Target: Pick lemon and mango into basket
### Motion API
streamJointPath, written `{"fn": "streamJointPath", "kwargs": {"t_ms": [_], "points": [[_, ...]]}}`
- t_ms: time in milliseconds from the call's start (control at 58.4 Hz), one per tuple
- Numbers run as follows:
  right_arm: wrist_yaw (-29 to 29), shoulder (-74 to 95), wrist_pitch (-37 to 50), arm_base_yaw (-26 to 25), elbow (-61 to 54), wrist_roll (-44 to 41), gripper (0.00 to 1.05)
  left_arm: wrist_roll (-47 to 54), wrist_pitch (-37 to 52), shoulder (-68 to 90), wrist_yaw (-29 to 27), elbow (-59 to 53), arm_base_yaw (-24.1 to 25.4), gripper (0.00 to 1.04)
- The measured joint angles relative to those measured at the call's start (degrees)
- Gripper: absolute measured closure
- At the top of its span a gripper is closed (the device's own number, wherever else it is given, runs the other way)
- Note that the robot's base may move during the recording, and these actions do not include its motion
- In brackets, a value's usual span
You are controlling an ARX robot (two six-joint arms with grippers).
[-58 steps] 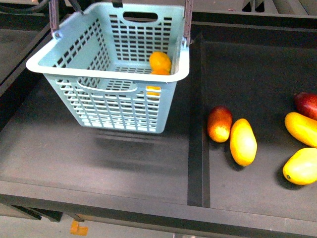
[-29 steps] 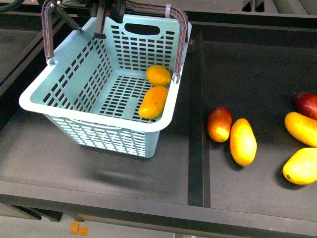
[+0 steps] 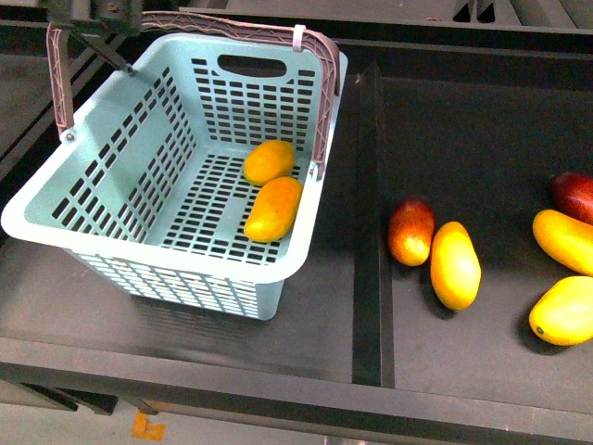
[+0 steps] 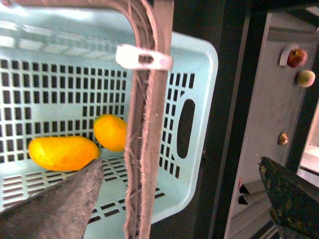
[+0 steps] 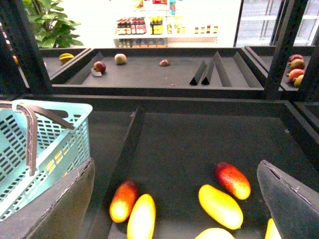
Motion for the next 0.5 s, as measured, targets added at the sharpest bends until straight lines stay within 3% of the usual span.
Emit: {"fn": "streamJointPath", "kwargs": {"t_ms": [154, 274, 360, 394, 462, 496], "points": [[0.0, 0.0, 0.0, 0.0, 0.0, 0.0, 0.09, 3.4, -11.9, -16.8, -8.5, -14.0, 2.6, 0.07], [0.0, 0.0, 0.0, 0.0, 0.0, 0.0, 0.09, 4.8, -11.3, -19.7, -8.5, -14.9, 3.0, 0.07], [0.0, 0.0, 0.0, 0.0, 0.0, 0.0, 0.09, 25.6, 15.6, -25.4, 3.7, -30.0, 4.6, 0.23], [0.0, 0.0, 0.0, 0.0, 0.0, 0.0, 0.09, 39.7, 28.0, -27.8, 6.5, -37.8, 5.1, 0.3], [0.0, 0.0, 0.0, 0.0, 0.0, 0.0, 0.09, 70.1, 61.2, -32.6, 9.2, -54.4, 6.4, 0.49], [0.0, 0.0, 0.0, 0.0, 0.0, 0.0, 0.09, 83.3, 71.6, -35.5, 9.9, -59.1, 7.4, 0.6]]}}
